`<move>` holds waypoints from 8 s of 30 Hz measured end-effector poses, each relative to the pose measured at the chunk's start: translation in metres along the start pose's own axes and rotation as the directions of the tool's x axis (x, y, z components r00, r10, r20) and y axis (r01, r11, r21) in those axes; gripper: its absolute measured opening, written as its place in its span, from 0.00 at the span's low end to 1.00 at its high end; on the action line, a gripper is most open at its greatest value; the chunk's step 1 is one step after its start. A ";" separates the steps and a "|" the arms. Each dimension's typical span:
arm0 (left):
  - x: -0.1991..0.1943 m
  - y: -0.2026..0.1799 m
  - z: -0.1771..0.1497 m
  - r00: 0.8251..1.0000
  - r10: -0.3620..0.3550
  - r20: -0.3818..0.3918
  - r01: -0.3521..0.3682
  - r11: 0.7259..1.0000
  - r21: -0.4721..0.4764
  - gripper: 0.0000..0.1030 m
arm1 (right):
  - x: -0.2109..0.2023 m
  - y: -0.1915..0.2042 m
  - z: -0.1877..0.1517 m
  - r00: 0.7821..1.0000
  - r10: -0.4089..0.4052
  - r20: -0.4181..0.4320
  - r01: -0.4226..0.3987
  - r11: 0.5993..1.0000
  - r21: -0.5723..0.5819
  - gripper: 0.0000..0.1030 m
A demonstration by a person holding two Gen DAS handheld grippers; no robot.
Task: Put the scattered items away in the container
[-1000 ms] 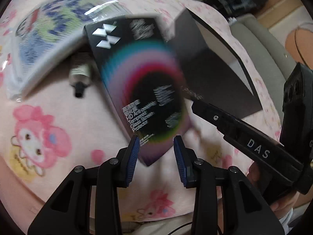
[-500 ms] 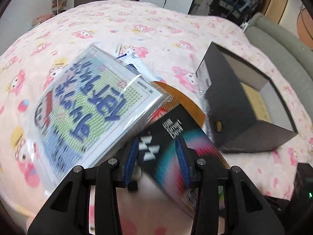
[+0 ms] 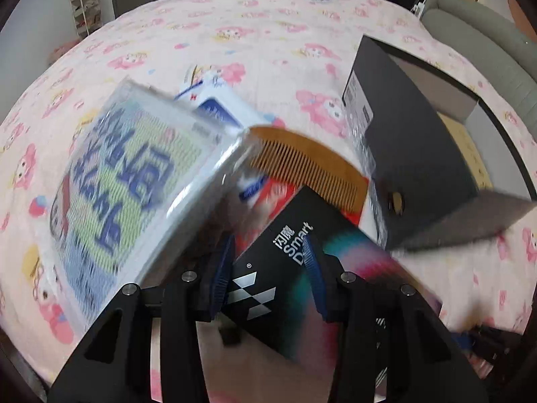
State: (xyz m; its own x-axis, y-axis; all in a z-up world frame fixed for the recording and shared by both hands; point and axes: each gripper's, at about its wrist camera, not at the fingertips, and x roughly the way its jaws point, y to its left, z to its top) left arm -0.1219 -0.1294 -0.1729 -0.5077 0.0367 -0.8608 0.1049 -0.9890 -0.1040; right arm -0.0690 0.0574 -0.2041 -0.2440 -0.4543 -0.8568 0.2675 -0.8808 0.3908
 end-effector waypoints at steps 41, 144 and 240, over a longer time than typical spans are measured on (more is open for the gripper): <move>-0.113 -0.074 -0.035 0.958 -0.275 0.081 0.278 0.960 -0.026 0.46 | -0.159 -0.045 0.032 0.934 -0.143 0.327 0.169 0.984 -0.052 0.40; 0.056 -0.230 0.082 0.871 -0.186 -0.454 0.297 0.937 0.185 0.23 | -0.104 -0.160 0.163 0.938 -0.341 0.064 0.344 0.937 -0.059 0.41; -0.185 0.079 -0.065 0.965 0.051 0.259 0.022 0.962 -0.272 0.56 | -0.095 0.180 0.062 0.940 -0.052 0.337 0.200 0.885 -0.420 0.61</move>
State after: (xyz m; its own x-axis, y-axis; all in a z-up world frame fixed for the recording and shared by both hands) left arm 0.0360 -0.2047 -0.0547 -0.7055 -0.0517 -0.7068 0.3222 -0.9117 -0.2548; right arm -0.0556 -0.0663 -0.0310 -0.5576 -0.4263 -0.7123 0.5796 -0.8142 0.0336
